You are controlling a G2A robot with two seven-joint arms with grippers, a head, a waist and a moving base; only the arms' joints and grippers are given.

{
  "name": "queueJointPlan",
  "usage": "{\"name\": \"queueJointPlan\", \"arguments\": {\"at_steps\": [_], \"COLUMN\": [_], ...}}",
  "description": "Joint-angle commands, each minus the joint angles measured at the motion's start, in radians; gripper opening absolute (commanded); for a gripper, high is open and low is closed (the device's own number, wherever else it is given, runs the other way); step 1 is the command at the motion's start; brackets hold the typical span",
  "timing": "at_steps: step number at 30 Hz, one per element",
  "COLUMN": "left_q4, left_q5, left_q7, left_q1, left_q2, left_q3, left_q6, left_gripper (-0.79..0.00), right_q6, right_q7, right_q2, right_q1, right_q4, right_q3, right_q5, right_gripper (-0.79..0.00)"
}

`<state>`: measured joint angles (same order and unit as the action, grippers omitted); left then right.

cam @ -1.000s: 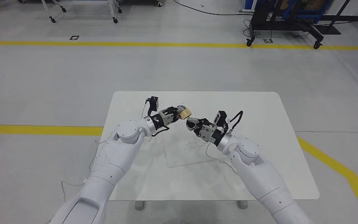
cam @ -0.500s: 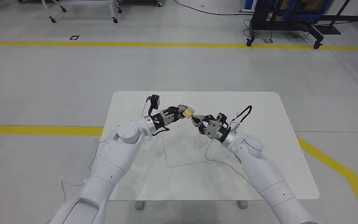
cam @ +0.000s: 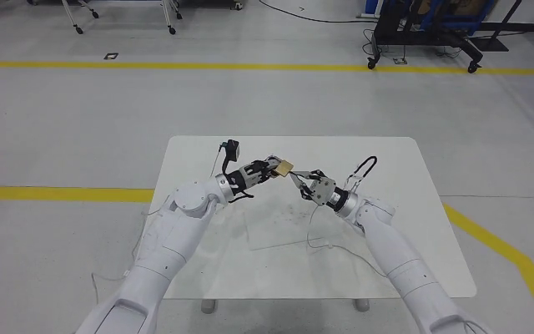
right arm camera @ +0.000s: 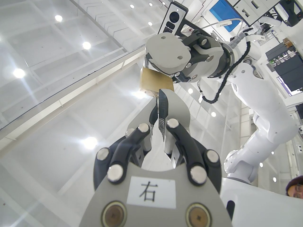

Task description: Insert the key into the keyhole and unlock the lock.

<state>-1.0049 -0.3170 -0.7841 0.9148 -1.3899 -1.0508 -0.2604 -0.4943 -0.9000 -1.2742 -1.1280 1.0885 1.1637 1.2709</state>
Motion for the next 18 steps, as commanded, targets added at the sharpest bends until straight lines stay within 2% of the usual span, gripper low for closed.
{"name": "queueJointPlan", "arguments": {"at_steps": [1,6,9,11,13,15,16,18], "left_q4": [-0.006,-0.015,-0.017,-0.017,-0.017,-0.017,-0.017,-0.015], "left_q5": [0.002,0.003,-0.005,-0.011,-0.019,-0.021,-0.023,-0.022], "left_q7": [0.0,-0.002,-0.003,-0.003,-0.003,-0.005,-0.005,-0.006], "left_q1": [0.004,0.009,0.011,0.012,0.014,0.014,0.014,0.013], "left_q2": [0.001,0.003,0.003,0.004,0.004,0.005,0.005,0.004], "left_q3": [-0.002,-0.005,-0.009,-0.012,-0.015,-0.016,-0.016,-0.015], "left_q6": [-0.004,-0.004,-0.002,-0.001,0.003,0.008,0.009,0.013], "left_gripper": [-0.785,-0.785,-0.785,-0.785,-0.785,-0.785,-0.785,-0.785], "right_q6": [0.001,0.016,0.006,0.013,0.033,0.045,0.056,0.134], "right_q7": [-0.002,0.005,0.002,0.0,-0.007,-0.015,-0.014,0.022], "right_q2": [0.0,0.002,0.002,0.003,0.004,0.007,0.009,0.014], "right_q1": [0.004,0.006,0.007,0.005,0.001,-0.002,-0.003,-0.006], "right_q4": [-0.006,0.0,0.005,0.008,0.015,0.021,0.024,0.041], "right_q3": [0.0,-0.003,-0.009,-0.011,-0.008,-0.001,0.003,0.018], "right_q5": [-0.003,-0.037,-0.051,-0.062,-0.078,-0.088,-0.1,-0.164], "right_gripper": [-0.785,-0.785,-0.573,-0.502,-0.505,-0.613,-0.634,-0.597]}}
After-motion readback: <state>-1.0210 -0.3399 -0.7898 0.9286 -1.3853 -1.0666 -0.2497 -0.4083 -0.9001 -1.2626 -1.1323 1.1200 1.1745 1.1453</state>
